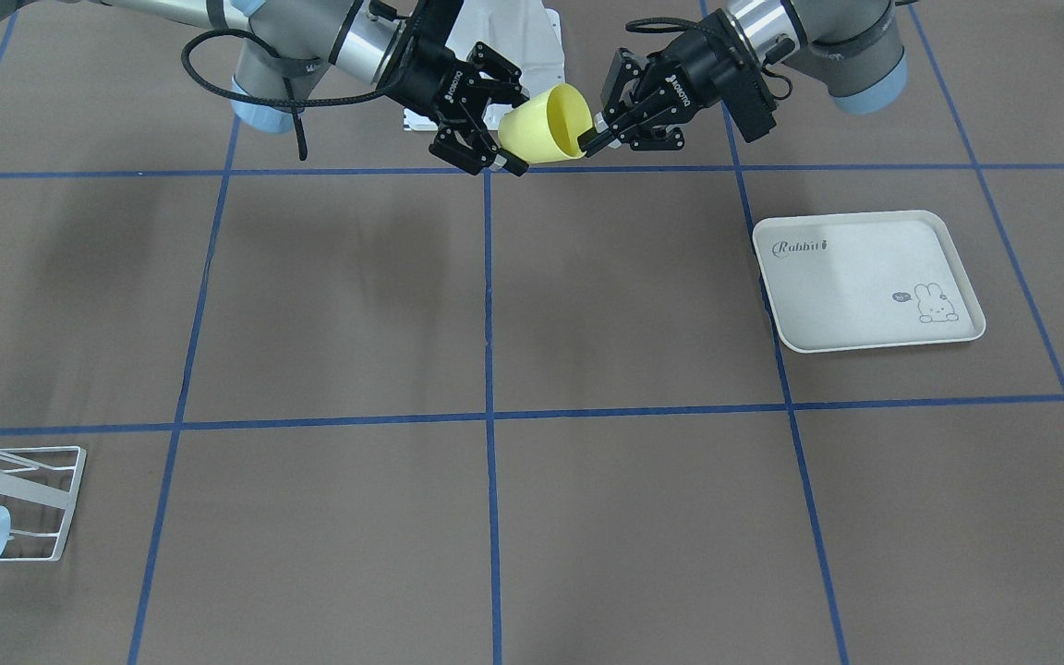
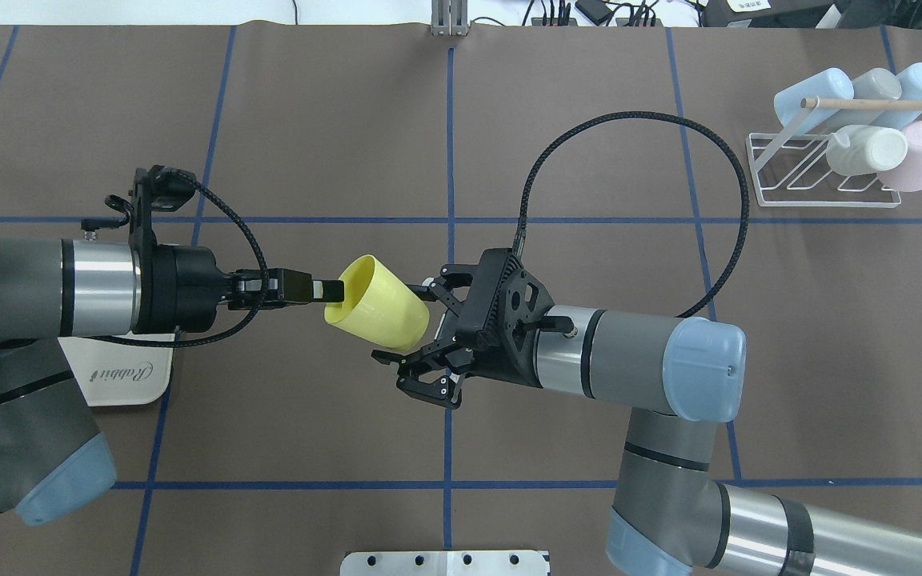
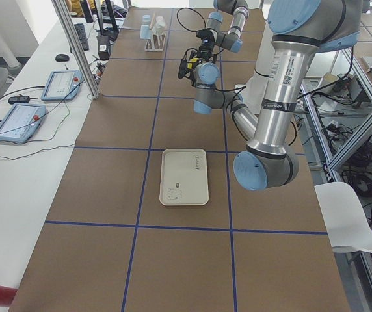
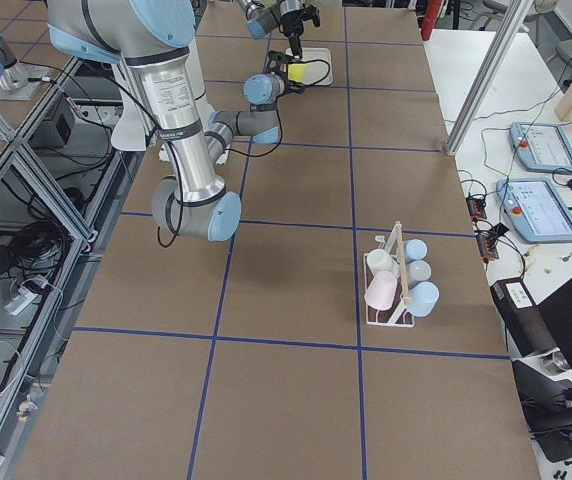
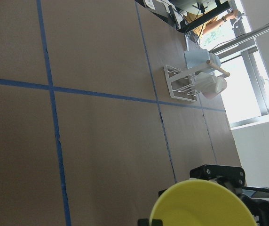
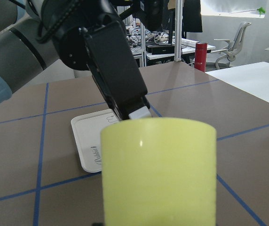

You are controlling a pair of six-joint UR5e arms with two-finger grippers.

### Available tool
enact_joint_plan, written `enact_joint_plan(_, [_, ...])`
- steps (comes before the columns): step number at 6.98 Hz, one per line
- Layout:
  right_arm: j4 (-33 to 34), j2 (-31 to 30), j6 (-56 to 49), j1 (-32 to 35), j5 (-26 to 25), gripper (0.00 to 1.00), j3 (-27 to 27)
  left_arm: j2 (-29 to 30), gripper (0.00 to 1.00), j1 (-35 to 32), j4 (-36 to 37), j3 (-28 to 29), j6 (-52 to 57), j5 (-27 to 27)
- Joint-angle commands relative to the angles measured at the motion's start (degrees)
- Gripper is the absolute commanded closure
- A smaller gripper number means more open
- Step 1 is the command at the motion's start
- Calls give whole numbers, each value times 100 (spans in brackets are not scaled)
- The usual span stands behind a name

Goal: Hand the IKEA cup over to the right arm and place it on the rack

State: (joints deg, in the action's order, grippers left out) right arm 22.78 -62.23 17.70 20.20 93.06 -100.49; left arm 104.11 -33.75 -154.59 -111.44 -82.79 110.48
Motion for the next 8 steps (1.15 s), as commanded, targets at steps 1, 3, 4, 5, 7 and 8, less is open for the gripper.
enact_joint_plan(1, [-2, -44, 76, -7, 2, 61, -5, 4, 33, 0, -9, 0, 35, 26])
enact_joint_plan(3, [-2, -61, 76, 2, 2, 65, -5, 13, 0, 0, -18, -140, 9, 61])
enact_joint_plan(4, [33, -70, 67, 11, 2, 65, -5, -13, 0, -61, 25, -150, 9, 70])
enact_joint_plan(5, [147, -79, 67, 80, 10, 65, -5, -65, 0, -235, 365, -176, 70, 122])
enact_joint_plan(7, [1537, -79, 14, 439, 89, 67, -250, -283, 0, -623, 1672, -560, 978, 307])
enact_joint_plan(8, [2485, -79, -64, 772, 185, 70, -443, -573, 0, -815, 2296, -893, 1524, 316])
